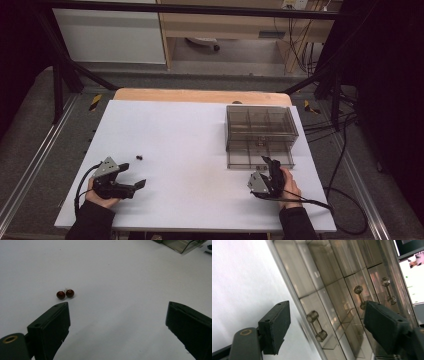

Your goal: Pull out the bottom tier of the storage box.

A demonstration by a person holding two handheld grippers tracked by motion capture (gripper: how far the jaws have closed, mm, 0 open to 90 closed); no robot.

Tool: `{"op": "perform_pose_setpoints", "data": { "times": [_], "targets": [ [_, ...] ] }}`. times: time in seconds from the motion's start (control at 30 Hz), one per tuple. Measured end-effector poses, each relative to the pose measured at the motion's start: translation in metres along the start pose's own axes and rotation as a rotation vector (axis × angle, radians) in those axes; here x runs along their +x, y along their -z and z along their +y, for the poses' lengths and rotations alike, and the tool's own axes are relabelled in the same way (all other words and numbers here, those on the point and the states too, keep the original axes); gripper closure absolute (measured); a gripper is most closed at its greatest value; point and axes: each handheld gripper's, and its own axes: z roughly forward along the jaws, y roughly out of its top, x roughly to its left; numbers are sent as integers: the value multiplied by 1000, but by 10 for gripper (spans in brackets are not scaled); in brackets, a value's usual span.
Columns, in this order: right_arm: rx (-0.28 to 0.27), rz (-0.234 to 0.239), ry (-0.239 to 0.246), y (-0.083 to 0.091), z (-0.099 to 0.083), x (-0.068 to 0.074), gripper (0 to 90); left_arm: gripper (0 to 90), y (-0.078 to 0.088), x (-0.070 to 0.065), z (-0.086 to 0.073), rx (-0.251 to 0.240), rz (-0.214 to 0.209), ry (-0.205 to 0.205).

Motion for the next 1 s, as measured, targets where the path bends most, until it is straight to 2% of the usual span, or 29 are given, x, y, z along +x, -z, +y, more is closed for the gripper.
{"op": "perform_pose_setpoints", "data": {
  "times": [0.13, 0.3, 0.43, 0.57, 0.7, 0.87, 1.0],
  "targets": [
    [-38, 33, -95, 2, 2, -4, 167, 53, 0, 0, 0, -1, 0, 1],
    [-51, 74, -234, 4, 3, -9, 132, 53, 0, 0, 0, -1, 0, 2],
    [-50, 126, -336, 4, 3, -12, 108, 53, 0, 0, 0, -1, 0, 2],
    [-81, 172, -430, 5, 1, -15, 93, 53, 0, 0, 0, -2, 0, 3],
    [-97, 207, -502, 5, -1, -18, 80, 53, 0, 0, 0, 0, 0, 2],
    [-106, 247, -564, 6, -3, -20, 67, 53, 0, 0, 0, -1, 1, 3],
    [-123, 295, -641, 6, -7, -21, 65, 53, 0, 0, 1, 0, 2, 3]
  ]
}}
